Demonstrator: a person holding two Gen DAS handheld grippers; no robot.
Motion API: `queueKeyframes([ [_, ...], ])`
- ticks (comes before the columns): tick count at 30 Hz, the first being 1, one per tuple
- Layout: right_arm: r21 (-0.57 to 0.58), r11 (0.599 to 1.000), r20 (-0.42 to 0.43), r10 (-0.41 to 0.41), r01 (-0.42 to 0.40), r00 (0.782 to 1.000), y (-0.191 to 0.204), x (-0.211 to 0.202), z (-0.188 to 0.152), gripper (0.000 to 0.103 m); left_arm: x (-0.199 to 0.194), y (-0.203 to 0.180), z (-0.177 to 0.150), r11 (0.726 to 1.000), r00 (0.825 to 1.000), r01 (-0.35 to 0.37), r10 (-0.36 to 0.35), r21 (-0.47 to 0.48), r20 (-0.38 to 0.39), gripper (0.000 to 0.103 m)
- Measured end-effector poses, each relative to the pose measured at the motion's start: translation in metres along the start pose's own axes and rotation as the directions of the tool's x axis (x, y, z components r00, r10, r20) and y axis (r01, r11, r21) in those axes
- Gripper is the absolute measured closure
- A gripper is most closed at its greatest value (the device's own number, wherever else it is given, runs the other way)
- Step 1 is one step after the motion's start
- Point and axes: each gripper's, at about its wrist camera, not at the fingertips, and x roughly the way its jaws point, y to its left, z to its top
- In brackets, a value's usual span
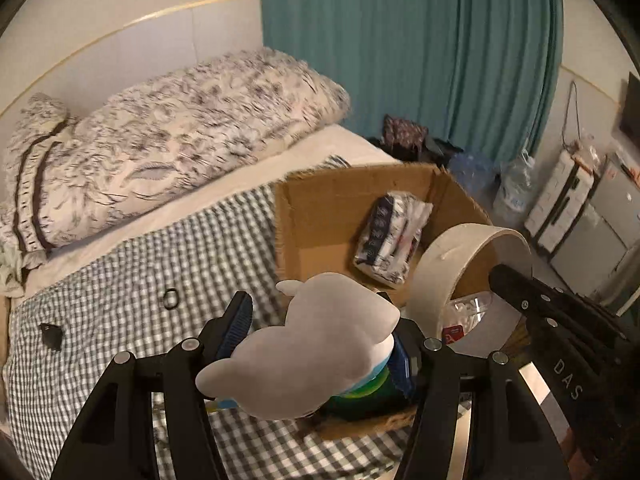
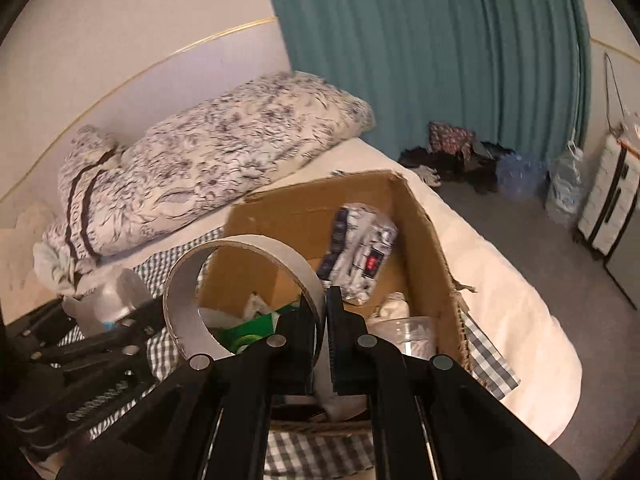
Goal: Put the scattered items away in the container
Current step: 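Carry the figurine and tape roll into the cardboard box and open both grippers, then grasp the dark bead bracelet with right gripper while left moves to the black hair tie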
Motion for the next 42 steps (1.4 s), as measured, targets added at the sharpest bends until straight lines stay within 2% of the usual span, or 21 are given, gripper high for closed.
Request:
queueKeyframes([
  [3,0.01,1.0,-0.016,-0.022,0.022,1.0,-0.009,0.013,0.0,0.095,0.018,-0.009,-0.002,1.0,1.0,-0.002,0.002,0.016,-0.024,0.038],
  [4,0.024,1.0,-0.022,-0.015,0.015,1.0,-0.013,0.017,-0.001,0.095,0.021,-0.01,-0.002,1.0,0.999,-0.019,0.019,0.024,-0.031,0.034],
  [5,0.058,0.998,-0.026,0.008,-0.007,1.0,-0.018,0.02,-0.002,0.093,0.024,-0.011,-0.002,0.998,0.998,-0.046,0.048,0.036,-0.033,0.023],
  [7,0.092,0.995,-0.032,0.029,-0.026,0.999,-0.023,0.023,-0.002,0.07,0.023,-0.01,-0.002,0.997,0.998,-0.062,0.062,0.054,-0.005,0.008],
  [8,0.106,0.994,-0.041,0.014,-0.01,0.999,-0.026,0.025,-0.002,0.039,0.019,-0.009,-0.001,0.996,0.998,-0.061,0.06,0.059,0.015,0.005],
  [9,0.118,0.993,-0.046,-0.01,0.015,0.999,-0.029,0.025,-0.001,0.022,0.016,-0.008,0.0,0.996,0.998,-0.061,0.06,0.063,0.028,0.004],
  [12,0.162,0.987,0.033,0.003,-0.009,0.999,-0.036,0.017,-0.001,0.022,0.005,-0.004,0.004,0.994,0.997,-0.067,0.063,0.08,0.053,0.0],
  [14,0.173,0.984,0.053,0.027,-0.036,0.998,-0.034,0.009,0.0,0.022,-0.005,0.004,0.004,0.995,0.995,-0.071,0.066,0.072,0.07,0.0],
  [18,0.125,0.991,0.072,0.03,-0.039,0.997,-0.018,-0.007,0.001,0.022,-0.028,0.037,-0.003,0.996,0.993,-0.09,0.09,-0.015,0.08,0.0],
  [21,0.121,0.99,0.113,0.061,-0.075,0.992,-0.004,-0.024,-0.009,0.022,-0.046,0.073,-0.028,0.984,0.986,-0.148,0.155,-0.096,0.068,0.0],
  [24,0.097,0.988,0.118,0.105,-0.117,0.987,0.019,-0.035,-0.025,0.022,-0.059,0.112,-0.065,0.968,0.978,-0.203,0.209,-0.147,0.027,0.0],
  [28,0.037,0.984,0.074,0.169,-0.172,0.983,0.062,-0.04,-0.055,0.022,-0.064,0.171,-0.127,0.924,0.951,-0.309,0.296,-0.223,-0.091,0.0],
  [33,-0.025,0.97,0.01,0.243,-0.243,0.97,0.119,-0.038,-0.1,0.022,-0.066,0.219,-0.189,0.89,0.926,-0.37,0.331,-0.266,-0.181,0.0],
  [36,-0.076,0.962,-0.036,0.26,-0.262,0.965,0.149,-0.029,-0.121,0.022,-0.063,0.237,-0.216,0.879,0.916,-0.387,0.331,-0.278,-0.228,0.0],
  [42,-0.144,0.947,-0.133,0.268,-0.286,0.954,0.189,-0.002,-0.157,0.022,-0.047,0.263,-0.239,0.87,0.915,-0.381,0.305,-0.314,-0.265,0.0],
])
